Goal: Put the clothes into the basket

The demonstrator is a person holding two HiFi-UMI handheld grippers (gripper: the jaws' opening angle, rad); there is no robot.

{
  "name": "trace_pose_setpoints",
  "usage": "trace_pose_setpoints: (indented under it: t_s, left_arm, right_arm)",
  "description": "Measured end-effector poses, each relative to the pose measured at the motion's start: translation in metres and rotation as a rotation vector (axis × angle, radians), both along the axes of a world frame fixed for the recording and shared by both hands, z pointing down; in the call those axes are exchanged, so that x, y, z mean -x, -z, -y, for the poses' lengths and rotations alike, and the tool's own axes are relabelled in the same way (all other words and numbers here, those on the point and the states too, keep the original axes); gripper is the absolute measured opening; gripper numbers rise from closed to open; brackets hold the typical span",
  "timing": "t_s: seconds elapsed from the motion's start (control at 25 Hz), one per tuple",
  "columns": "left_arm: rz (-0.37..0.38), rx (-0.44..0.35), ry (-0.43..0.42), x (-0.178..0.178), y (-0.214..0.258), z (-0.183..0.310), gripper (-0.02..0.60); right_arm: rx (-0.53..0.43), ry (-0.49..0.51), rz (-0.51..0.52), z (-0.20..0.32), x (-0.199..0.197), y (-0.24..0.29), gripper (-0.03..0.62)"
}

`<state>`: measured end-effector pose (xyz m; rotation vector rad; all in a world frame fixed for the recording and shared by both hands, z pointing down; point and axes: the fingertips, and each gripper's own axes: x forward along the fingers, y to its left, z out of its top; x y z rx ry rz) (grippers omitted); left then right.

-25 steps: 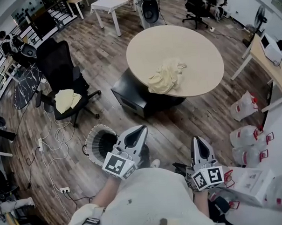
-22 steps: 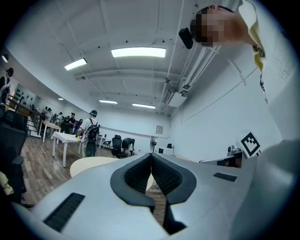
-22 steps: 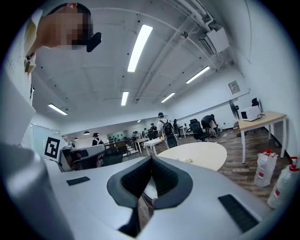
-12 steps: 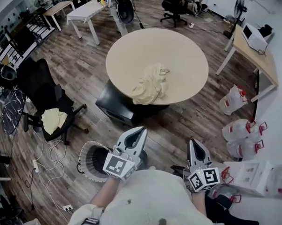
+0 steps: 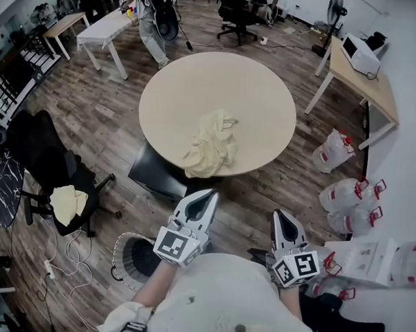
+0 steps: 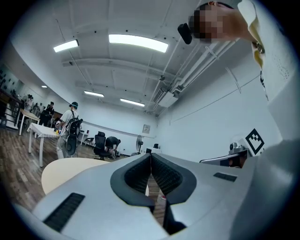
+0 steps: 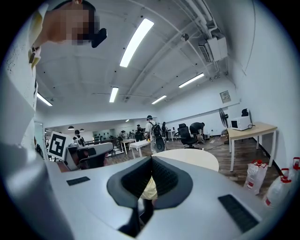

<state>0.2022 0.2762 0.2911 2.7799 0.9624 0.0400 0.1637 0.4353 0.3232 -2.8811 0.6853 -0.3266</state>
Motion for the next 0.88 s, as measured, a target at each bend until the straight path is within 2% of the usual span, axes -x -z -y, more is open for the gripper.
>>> trace_pose_setpoints:
  t_s: [0.2, 0.52, 0.88]
  left_arm:
    - [-0.011, -0.003, -0.009, -0.041, -0.002, 0.02, 0.021]
    - [-0.002, -0.02, 0.028, -0.094, -0.023, 0.078, 0.021]
    - [0.044, -0.022, 0.077, -0.132, -0.051, 0.112, 0.023]
  right_arm:
    - [-0.035, -0.029, 0.022, 0.015, -0.041, -0.004, 0.008]
    - [-0.034, 0.027, -0.013, 0.075, -0.102, -0.004, 0.008]
    - [-0.007, 0.087, 0.006, 0.114, -0.138, -0.017, 0.006]
